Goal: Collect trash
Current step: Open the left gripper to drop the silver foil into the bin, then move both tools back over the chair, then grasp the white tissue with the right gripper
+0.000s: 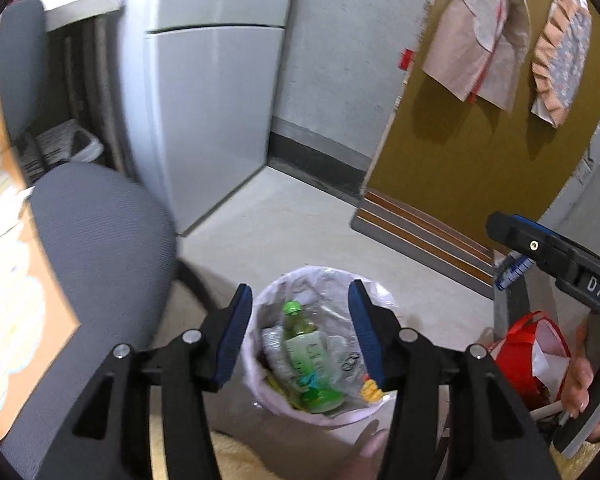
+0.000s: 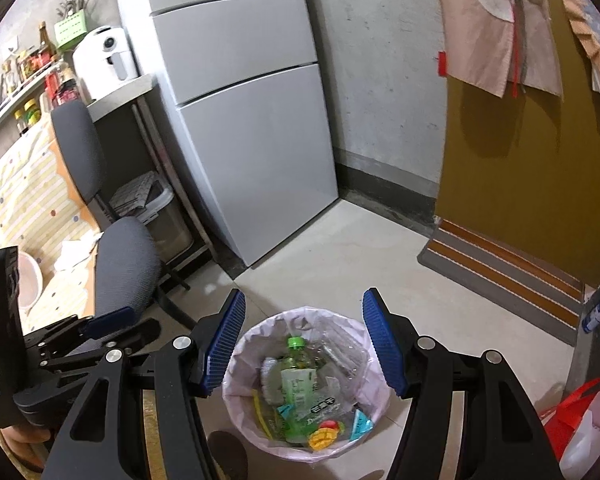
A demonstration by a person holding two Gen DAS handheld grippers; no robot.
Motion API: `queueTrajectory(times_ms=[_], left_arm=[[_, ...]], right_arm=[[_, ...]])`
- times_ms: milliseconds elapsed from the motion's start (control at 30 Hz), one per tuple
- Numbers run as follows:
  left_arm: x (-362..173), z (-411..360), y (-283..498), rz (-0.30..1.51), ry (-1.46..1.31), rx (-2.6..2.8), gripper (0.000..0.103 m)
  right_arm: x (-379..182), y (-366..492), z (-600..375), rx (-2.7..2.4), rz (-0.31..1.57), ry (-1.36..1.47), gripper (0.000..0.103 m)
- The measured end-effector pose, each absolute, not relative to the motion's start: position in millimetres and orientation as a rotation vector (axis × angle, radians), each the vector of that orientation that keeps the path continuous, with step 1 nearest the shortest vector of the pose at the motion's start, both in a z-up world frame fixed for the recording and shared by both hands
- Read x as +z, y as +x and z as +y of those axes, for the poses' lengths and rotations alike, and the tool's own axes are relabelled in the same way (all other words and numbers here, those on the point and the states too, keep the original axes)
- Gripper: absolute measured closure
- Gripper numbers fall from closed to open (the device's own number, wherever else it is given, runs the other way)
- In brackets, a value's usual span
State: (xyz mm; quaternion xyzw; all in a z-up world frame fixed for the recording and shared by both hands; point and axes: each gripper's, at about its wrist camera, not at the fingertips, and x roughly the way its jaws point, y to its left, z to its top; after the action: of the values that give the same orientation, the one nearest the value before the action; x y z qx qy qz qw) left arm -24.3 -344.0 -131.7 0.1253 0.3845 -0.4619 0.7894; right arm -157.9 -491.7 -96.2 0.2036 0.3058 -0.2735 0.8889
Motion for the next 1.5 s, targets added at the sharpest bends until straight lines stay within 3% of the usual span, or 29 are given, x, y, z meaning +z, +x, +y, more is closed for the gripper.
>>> queueTrajectory(times_ms=[667, 1100, 1333, 1500], left_arm=[[-81.7, -160.7, 10.8, 0.703, 0.101, -0.616, 0.051], [-91.6, -34.0, 89.5, 0.731, 0.002, -0.225, 0.050], [-103.6, -3.7, 136.2, 0.767, -0.016, -0.151, 0.050], [-112.6, 3.6, 169.3, 0.791, -0.027, -0.132, 0.050]], right_arm=[[-62.9, -56.7, -386.7, -0.218, 0.655, 0.230, 0.038], [-70.9, 95.2, -302.4, 0.087, 0.708, 0.114, 0.034], [-93.0, 185.0, -266.9, 0.189, 0.723, 0.004, 0.034], [-113.2, 256.9, -254.6, 0.280, 0.799, -0.060, 0.025]])
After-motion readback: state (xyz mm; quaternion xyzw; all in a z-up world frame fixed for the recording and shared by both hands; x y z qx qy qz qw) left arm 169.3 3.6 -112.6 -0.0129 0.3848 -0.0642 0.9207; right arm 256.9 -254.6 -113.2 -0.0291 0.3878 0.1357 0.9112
